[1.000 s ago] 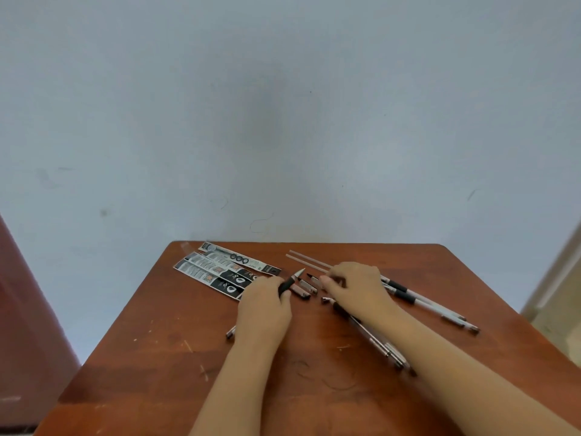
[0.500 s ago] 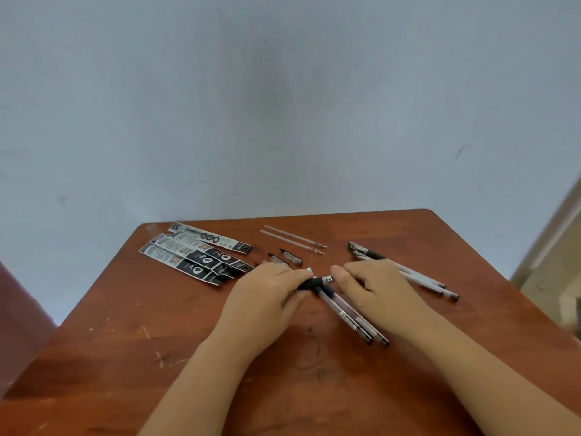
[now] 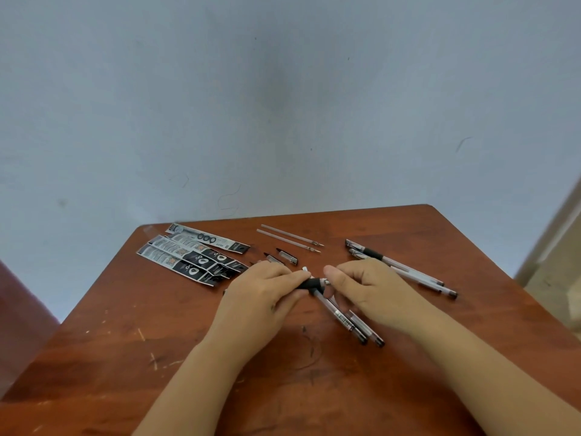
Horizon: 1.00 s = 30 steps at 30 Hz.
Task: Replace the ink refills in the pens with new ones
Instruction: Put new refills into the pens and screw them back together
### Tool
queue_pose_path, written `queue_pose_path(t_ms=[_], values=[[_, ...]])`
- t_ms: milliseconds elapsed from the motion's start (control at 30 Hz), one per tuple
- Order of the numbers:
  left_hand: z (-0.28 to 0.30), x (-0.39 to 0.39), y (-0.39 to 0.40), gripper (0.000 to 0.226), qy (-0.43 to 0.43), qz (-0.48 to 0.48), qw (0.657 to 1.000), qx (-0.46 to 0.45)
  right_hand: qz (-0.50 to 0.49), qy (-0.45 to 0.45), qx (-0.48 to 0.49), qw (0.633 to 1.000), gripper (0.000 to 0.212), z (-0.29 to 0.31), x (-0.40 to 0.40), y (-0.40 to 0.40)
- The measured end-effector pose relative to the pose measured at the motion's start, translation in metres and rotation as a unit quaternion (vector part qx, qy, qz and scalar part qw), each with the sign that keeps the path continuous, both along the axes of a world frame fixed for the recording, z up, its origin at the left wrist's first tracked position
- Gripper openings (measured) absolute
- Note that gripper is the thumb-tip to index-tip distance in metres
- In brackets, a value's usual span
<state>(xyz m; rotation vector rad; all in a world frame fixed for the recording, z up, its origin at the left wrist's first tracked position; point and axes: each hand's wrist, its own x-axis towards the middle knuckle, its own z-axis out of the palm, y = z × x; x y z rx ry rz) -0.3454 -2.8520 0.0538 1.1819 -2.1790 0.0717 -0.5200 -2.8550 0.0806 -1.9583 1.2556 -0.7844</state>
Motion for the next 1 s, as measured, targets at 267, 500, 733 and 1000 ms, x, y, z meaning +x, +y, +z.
queue_pose_path(t_ms=[267,500,733,1000], values=[[0.0057,-0.0006,0.0048,0.041,0.035,-0.064,0.994,0.082,0.022,0.036,-0.056,0.998,0.032,0.0013,-0.0021,0.0007],[0.0067,-0.0023,0.0065,0.038,0.04,-0.035,0.995,0.085,0.029,0.026,-0.071,0.997,0.017,0.0004,-0.0031,0.0006],[0.0074,-0.0021,0.0065,0.025,0.046,-0.033,0.996,0.075,0.014,0.033,-0.083,0.996,0.027,0.0003,-0.0026,0.0004],[0.0048,0.0002,0.0047,0.034,0.063,-0.024,0.997,0.044,0.003,0.004,-0.093,0.996,0.02,0.0007,-0.0033,-0.0002]])
